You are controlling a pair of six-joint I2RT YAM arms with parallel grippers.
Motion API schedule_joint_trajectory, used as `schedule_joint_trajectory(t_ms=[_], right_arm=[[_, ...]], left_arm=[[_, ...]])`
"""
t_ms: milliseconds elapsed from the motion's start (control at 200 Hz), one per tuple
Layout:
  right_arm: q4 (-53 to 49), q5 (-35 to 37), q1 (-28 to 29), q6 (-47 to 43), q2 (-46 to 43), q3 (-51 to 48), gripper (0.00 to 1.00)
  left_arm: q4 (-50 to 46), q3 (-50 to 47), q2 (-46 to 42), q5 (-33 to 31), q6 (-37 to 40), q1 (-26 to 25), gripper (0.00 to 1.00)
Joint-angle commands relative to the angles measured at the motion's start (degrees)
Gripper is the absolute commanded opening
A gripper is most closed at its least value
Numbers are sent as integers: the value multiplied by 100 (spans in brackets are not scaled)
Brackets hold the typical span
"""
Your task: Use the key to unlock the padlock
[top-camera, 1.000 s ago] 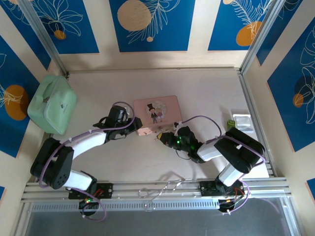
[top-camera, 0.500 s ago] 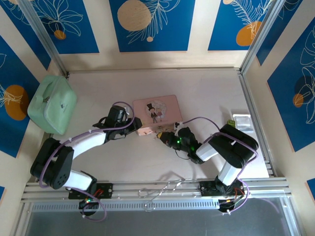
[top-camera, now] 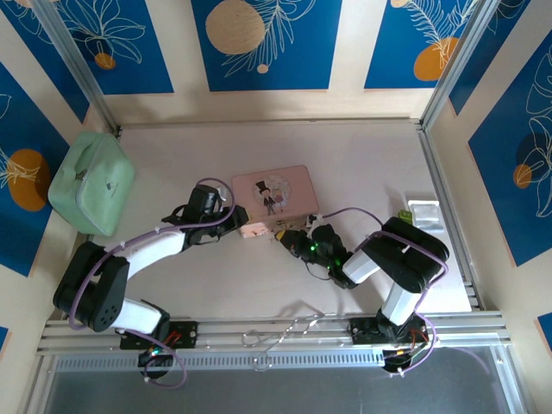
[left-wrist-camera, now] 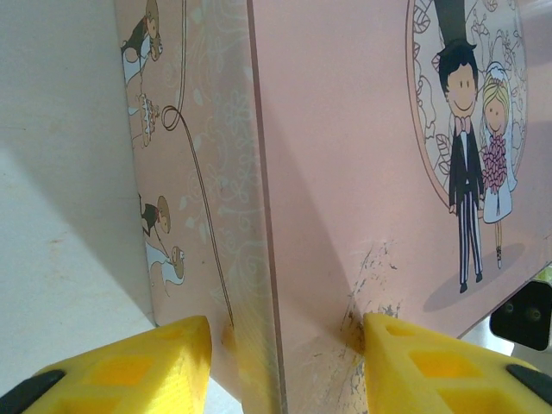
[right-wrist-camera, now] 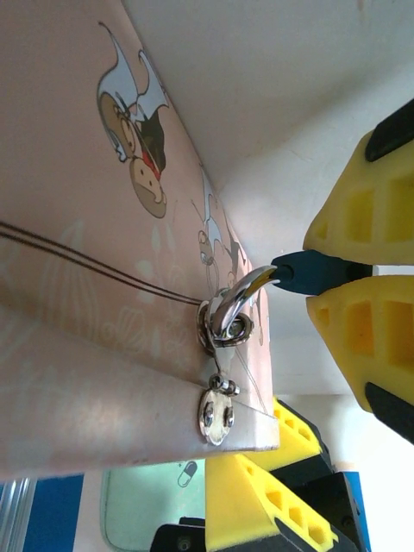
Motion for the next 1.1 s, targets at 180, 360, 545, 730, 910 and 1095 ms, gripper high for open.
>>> schedule_joint_trajectory(t_ms=[180,360,545,730,910,1095], right_arm=[[132,353,68,104,177,145,0],[8,383,101,69,159,140,0],[-12,390,107,34,176,123,0],[-101,364,107,-106,69,114,0],[-263,332,125,-259,-92,105,0],[-234,234,125,-387,-77,123,0]], left_arm=[[-842,-198,15,-249,149,169,48],[-860,-170,24,-255,179,169,48],[-849,-185,51,-249,182,169,48],[-847,-198,51,-257,209,169,48],[-793,-261,65,-257,198,185,47],[-763,-312,79,-249,195,221,47]])
